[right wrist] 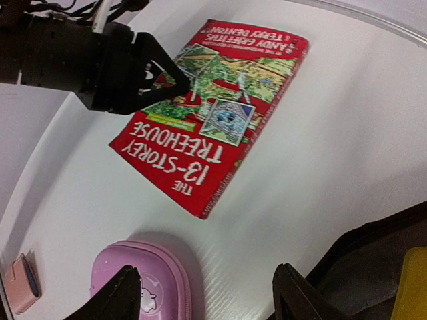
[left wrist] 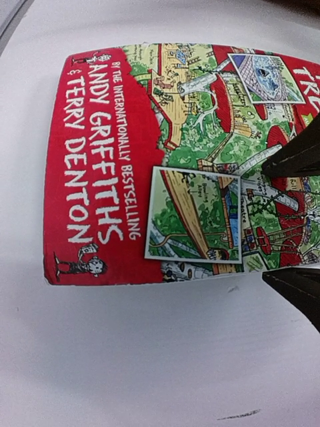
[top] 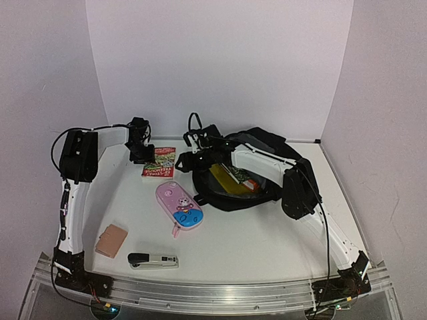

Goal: Pack the student bag
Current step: Pick up the book from the center of the board.

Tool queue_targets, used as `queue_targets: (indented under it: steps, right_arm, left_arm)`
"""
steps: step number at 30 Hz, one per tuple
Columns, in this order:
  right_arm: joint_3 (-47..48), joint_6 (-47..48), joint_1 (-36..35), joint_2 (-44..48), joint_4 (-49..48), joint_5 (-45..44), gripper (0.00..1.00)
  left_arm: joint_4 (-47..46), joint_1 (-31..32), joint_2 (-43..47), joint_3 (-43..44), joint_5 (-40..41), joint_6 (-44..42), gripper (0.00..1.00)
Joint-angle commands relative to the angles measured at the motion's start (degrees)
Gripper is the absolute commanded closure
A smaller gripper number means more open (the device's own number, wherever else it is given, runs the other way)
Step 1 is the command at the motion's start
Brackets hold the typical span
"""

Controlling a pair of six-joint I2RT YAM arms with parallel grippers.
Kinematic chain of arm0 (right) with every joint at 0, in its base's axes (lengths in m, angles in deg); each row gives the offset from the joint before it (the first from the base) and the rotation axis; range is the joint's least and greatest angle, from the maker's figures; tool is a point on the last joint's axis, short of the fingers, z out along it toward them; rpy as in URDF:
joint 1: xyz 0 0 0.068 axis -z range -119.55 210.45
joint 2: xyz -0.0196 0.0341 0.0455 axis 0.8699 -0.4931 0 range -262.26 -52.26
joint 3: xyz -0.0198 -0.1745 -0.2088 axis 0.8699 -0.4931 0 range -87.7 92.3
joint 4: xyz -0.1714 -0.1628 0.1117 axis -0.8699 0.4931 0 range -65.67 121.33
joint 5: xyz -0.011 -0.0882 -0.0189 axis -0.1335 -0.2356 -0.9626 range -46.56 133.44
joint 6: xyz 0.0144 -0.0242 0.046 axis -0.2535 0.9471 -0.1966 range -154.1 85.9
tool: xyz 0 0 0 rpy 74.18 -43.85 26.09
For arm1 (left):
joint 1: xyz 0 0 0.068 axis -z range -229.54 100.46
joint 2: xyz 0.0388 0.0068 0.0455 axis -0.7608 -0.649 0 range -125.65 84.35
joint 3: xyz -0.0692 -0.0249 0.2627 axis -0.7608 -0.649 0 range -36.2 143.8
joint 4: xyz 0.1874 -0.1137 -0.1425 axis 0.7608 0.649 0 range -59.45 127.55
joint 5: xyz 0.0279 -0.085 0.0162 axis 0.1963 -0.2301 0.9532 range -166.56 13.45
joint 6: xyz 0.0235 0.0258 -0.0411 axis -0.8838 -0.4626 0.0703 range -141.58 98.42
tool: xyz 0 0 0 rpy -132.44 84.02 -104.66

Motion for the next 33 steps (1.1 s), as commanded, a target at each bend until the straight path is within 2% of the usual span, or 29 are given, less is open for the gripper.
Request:
queue_targets:
  steps: [1,10,15,20,27,31,33]
  right_arm:
    - [3.7,-2.52,-0.03,3.57,-0.99,4.14,0.33]
    - [1.03,-6.2,-0.03,0.69,-2.35,5.22,0.43]
    - [-1.52,-5.27,0.11,-0.62,-2.03,-1.97,0.52]
    - [-5.38,-3.8,0.14,-0.59,-1.82,-5.66,0.55]
    - [-8.67,-2.47,0.29,-1.07,-1.57,-7.97,0.55]
    - [-8.47,-2.59,0.32,-1.95,-1.65,-5.88,0.56]
    - [-7.9,-2.92,0.32,-2.94,-1.61,-5.33,0.61]
  left_arm:
    - [4.84,4.0,-4.19,-0.36,0.07,-3.14,0.55]
    - [-1.42,6.31,0.5,-6.85,-7.4,3.78,0.56]
    - [-4.06,6.22,3.61,-10.68,-9.01,6.59,0.55]
    - [-6.66,5.78,6.29,-13.68,-11.67,8.72,0.51]
    - [-17.87,2.1,10.17,-21.86,-22.74,15.94,0.46]
    - [-26.42,1.77,13.35,-26.34,-27.09,17.49,0.5]
    - [-29.45,2.26,15.31,-27.93,-27.96,17.24,0.53]
